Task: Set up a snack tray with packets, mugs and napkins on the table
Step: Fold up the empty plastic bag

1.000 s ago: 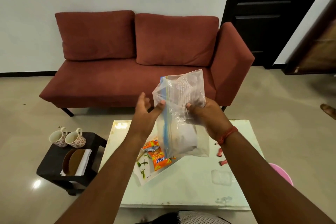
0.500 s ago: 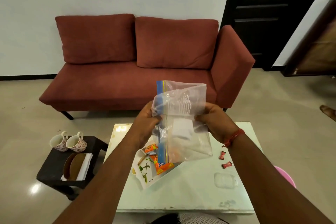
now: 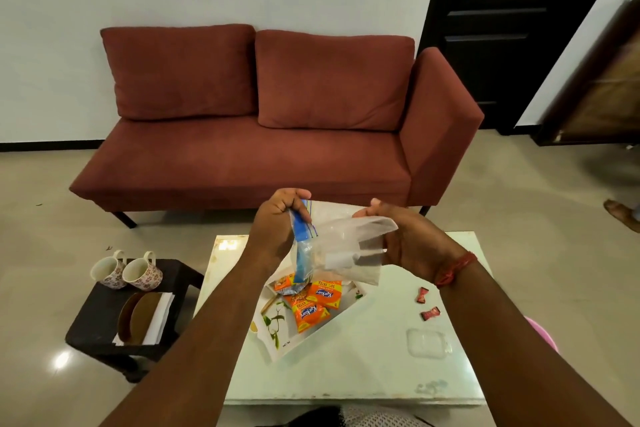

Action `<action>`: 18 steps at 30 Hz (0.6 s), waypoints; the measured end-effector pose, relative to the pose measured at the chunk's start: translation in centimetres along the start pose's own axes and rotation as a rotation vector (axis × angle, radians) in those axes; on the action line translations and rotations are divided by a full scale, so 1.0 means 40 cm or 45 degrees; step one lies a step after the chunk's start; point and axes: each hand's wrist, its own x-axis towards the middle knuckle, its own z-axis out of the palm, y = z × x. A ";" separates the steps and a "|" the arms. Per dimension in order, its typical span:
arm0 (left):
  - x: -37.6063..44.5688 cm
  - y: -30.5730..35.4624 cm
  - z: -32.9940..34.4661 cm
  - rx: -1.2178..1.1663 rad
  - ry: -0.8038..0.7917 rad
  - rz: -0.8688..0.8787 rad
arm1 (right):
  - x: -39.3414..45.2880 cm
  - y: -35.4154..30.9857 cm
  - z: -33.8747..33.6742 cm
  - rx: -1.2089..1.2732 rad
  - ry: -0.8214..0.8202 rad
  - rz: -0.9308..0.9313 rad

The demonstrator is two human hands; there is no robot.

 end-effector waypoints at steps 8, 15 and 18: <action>-0.041 -0.026 -0.062 -0.220 -0.364 -0.370 | 0.021 0.018 0.009 -0.602 0.181 -0.235; -0.044 -0.052 -0.003 0.985 -0.163 0.062 | 0.042 0.046 0.034 -1.315 0.210 -0.208; -0.059 -0.066 0.042 1.313 -0.091 0.268 | 0.061 0.070 0.075 -1.655 0.338 -0.274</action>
